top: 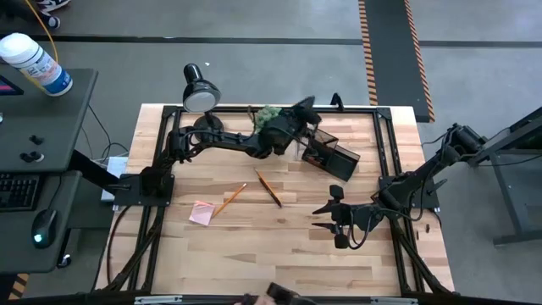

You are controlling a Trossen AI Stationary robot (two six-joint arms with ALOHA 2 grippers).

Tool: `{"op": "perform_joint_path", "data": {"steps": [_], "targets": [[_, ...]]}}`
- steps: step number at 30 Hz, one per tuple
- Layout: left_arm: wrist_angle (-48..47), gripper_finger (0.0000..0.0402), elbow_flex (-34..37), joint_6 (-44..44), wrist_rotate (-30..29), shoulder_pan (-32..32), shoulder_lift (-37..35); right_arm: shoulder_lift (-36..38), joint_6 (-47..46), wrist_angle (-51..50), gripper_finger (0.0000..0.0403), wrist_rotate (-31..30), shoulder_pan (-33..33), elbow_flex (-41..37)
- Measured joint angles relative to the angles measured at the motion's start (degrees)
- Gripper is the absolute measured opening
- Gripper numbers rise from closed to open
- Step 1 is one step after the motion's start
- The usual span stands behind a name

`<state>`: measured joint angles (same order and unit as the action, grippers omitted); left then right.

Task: Pick and place office supplies into organizer
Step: Put the left orange pencil into the black desk organizer

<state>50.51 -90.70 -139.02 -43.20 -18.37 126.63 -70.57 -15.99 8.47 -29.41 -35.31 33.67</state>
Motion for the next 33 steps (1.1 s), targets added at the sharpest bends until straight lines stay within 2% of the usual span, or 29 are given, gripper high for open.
{"op": "perform_joint_path", "data": {"steps": [4,8,14,17,21,25,30,33], "targets": [[7.8,0.0083,0.0,0.8,-8.0,0.0,-1.2,0.0,0.0,0.0,0.0145,0.0,0.0,0.0],[9.9,0.0079,0.0,5.5,-15.1,0.3,-3.6,0.0,0.0,-0.5,0.0145,0.1,0.0,0.0],[7.4,0.0027,1.9,12.9,-16.3,4.3,-8.8,-1.9,-0.3,-0.7,0.0145,0.3,-0.1,0.0],[0.3,0.0004,5.6,19.4,-15.5,7.2,-11.6,-3.4,-0.5,-0.6,0.0145,0.7,-0.1,0.0],[-10.5,0.0014,11.2,30.7,-15.6,10.2,-15.7,-4.5,-0.6,-0.1,0.0145,0.4,-0.1,0.0],[-21.7,0.0017,17.0,42.7,-19.3,12.6,-20.2,-4.4,-0.5,1.5,0.0145,-0.1,-0.1,0.0],[-38.0,0.0005,23.6,62.5,-20.9,17.1,-27.6,-4.4,-0.1,2.1,0.0145,-1.1,0.1,0.0],[-49.2,0.0001,26.1,76.1,-18.3,20.6,-31.6,-4.4,-0.1,2.5,0.0145,-4.1,0.1,0.0]]}}
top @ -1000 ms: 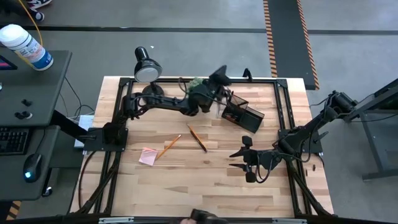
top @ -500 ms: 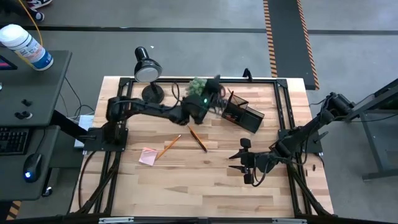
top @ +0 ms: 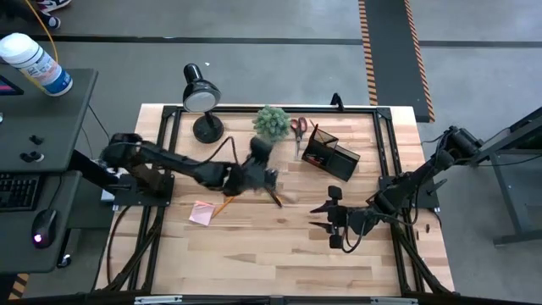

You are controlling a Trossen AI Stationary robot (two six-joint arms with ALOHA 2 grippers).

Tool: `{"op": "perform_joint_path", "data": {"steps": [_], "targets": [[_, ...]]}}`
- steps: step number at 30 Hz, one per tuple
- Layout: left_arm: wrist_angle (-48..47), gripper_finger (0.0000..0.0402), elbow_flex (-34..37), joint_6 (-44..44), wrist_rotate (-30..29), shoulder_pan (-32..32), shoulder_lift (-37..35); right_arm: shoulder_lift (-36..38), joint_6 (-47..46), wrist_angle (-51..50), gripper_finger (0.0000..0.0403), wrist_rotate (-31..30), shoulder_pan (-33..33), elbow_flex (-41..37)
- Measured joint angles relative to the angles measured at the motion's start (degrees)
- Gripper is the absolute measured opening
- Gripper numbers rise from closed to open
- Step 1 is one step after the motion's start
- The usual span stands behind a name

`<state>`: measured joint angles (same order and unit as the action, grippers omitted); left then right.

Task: Pick and place office supplies into organizer
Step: Put the left orange pencil into the black desk organizer

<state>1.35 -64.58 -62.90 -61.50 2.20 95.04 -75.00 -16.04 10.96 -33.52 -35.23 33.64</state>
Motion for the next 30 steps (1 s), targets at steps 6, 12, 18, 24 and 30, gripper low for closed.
{"op": "perform_joint_path", "data": {"steps": [6,12,18,24,30], "targets": [[-22.3,0.0007,0.5,25.9,15.6,5.8,-5.1,-2.7,1.1,6.8,0.0145,-1.0,2.5,0.0],[-36.8,0.0001,0.6,40.6,31.8,8.1,-6.2,-9.6,3.6,17.9,0.0145,3.0,7.8,0.0],[-46.0,0.0001,0.6,49.4,46.7,7.9,-6.2,-16.4,2.6,25.6,0.0145,7.1,12.9,0.0],[-41.8,0.0,6.1,49.8,52.7,8.0,-6.8,-21.7,2.5,30.7,0.0145,8.0,14.4,0.1],[-33.8,0.0,12.6,50.3,52.0,7.9,-7.0,-26.5,2.5,30.9,0.0145,3.8,13.9,3.5]]}}
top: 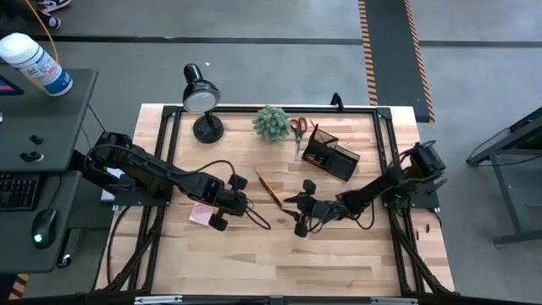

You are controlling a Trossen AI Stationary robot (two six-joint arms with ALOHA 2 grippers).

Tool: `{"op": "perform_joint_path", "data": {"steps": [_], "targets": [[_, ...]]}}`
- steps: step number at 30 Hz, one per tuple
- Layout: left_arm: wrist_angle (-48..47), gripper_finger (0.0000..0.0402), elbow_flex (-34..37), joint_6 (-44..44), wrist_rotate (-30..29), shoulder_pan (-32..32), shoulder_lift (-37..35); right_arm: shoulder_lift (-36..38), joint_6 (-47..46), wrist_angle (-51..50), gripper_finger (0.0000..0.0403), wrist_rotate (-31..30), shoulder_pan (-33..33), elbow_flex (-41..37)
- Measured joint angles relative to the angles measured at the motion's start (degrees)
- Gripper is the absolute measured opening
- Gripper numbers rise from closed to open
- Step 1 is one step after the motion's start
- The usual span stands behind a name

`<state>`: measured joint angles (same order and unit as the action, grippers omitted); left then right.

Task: Pick and place office supplies into organizer
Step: Put the left orange pencil into the black desk organizer

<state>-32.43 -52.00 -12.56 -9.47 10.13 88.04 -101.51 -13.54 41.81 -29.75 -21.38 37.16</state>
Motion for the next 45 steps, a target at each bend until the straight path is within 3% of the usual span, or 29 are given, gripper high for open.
{"op": "perform_joint_path", "data": {"steps": [8,12,20,26,37,45], "targets": [[-0.2,0.0001,0.6,6.1,-4.3,0.0,-1.1,-5.1,4.6,-5.1,0.0145,-1.9,0.1,6.9],[-0.1,0.0002,0.6,17.1,-11.7,-0.7,-1.2,-5.3,4.6,-10.4,0.0145,-3.1,0.0,8.8],[3.9,0.0012,0.6,41.0,-10.7,-4.4,-1.2,-5.3,4.8,-10.8,0.0145,-4.3,0.0,9.0],[4.9,0.0032,3.5,52.1,-11.3,-6.8,-1.2,-5.3,4.8,-10.8,0.0145,-4.2,0.0,9.0],[17.8,0.0105,8.9,53.4,-15.0,-8.2,0.7,-5.3,5.0,-10.7,0.0145,-2.9,0.0,8.9],[19.5,0.0115,9.0,55.3,-19.6,-8.2,6.5,-5.3,5.0,-10.3,0.0145,-2.6,0.0,8.9]]}}
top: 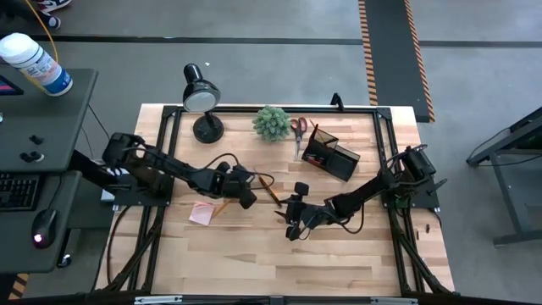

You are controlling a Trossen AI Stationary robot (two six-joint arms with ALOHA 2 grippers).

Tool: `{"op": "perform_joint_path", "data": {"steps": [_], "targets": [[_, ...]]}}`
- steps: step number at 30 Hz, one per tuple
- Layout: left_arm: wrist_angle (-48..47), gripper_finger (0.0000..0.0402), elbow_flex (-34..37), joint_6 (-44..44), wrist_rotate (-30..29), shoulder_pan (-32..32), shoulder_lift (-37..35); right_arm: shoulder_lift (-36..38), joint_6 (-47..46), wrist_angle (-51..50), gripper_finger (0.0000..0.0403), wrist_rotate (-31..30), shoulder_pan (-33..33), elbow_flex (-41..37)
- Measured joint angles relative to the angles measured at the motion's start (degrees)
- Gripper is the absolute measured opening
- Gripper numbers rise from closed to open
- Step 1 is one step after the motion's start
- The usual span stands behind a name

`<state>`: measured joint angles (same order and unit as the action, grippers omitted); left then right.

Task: Pick and place office supplies into organizer
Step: Put the left orange pencil into the black desk organizer

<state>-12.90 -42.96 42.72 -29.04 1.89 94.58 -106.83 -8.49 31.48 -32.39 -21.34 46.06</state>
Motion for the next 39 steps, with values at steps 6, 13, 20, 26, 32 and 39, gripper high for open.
{"op": "perform_joint_path", "data": {"steps": [6,13,20,26,32,39], "targets": [[0.2,0.0115,0.0,1.5,-0.6,0.0,2.9,0.0,0.0,0.1,0.0145,0.8,0.0,0.0],[0.4,0.0115,0.0,1.3,-0.1,-0.1,3.2,0.0,0.0,0.1,0.0145,0.9,0.1,0.0],[0.7,0.0115,0.0,3.6,0.5,-0.2,3.7,0.0,-0.1,0.1,0.0145,1.2,0.1,0.0],[0.7,0.0115,-0.1,5.8,2.0,-0.9,4.0,0.0,-0.2,0.1,0.0145,1.2,0.1,0.0],[0.8,0.0115,-0.1,7.4,2.6,-0.9,4.0,0.0,-0.2,0.1,0.0145,1.3,0.1,0.0],[0.8,0.0115,-0.1,5.2,3.0,-0.8,4.1,0.0,-0.2,0.1,0.0145,1.3,0.1,0.0]]}}
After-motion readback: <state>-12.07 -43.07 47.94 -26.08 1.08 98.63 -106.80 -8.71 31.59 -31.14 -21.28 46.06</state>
